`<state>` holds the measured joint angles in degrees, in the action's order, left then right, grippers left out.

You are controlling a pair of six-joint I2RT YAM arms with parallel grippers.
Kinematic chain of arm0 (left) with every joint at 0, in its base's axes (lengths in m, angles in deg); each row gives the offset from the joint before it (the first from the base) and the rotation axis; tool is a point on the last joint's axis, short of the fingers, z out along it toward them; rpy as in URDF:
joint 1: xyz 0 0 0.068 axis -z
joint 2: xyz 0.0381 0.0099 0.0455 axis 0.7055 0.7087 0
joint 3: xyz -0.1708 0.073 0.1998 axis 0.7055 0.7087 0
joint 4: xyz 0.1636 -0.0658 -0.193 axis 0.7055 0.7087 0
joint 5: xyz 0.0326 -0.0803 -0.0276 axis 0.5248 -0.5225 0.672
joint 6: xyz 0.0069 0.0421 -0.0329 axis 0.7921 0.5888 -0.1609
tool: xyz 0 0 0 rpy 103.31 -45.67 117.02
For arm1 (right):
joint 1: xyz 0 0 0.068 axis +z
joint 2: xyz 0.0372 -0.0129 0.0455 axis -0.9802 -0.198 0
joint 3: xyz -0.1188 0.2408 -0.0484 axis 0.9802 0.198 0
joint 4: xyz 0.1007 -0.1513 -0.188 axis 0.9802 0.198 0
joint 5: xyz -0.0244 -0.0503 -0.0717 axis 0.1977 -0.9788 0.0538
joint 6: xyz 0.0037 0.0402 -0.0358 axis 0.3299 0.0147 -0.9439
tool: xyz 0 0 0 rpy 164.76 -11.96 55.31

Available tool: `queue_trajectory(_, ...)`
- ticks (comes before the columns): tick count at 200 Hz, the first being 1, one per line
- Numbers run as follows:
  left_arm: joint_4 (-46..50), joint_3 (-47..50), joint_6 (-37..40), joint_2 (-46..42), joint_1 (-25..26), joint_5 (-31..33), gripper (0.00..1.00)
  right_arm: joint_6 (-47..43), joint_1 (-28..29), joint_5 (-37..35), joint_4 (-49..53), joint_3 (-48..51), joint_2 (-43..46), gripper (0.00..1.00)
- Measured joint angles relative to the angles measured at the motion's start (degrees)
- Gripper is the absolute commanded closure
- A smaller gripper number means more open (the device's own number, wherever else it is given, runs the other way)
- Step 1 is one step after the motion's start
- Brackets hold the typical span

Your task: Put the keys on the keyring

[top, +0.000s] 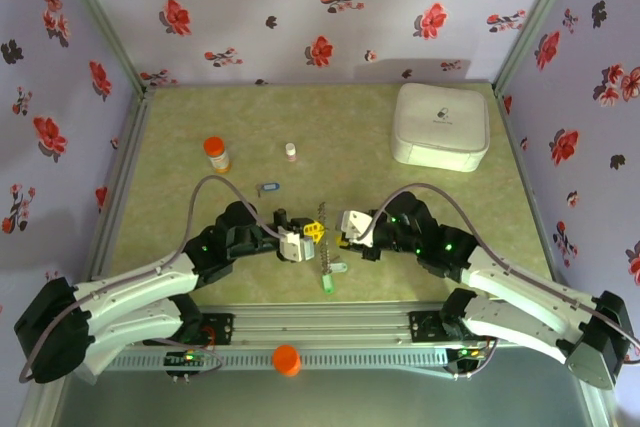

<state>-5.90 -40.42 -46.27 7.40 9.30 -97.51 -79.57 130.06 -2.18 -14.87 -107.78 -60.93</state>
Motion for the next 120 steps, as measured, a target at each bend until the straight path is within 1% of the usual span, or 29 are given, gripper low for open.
queue_trajectory(15, -0.31, 0.09, 0.0, 0.0, 0.0, 0.17, 1.0, -0.17, 0.15, 0.0, -0.63, 0.0, 0.0, 0.74)
queue_trajectory(38, -0.42, 0.22, -0.33, 0.0, 0.0, 0.11, 1.0, -0.22, 0.33, 0.0, -2.49, 0.0, 0.0, 0.71)
queue_trajectory(72, -1.81, 0.76, -2.97, 0.26, -0.22, -0.9, 1.0, -0.2, 0.94, 0.44, -4.63, 0.0, -0.7, 0.73)
queue_trajectory(102, -4.96, 1.95, -7.96, 1.44, -2.1, -4.39, 1.0, -0.2, 1.14, 1.16, -5.6, 0.0, -1.92, 0.77)
queue_trajectory(120, -6.88, 2.54, -10.86, 2.12, -3.56, -6.8, 1.0, -0.13, 1.18, 1.57, -6.03, 0.0, -1.92, 0.82)
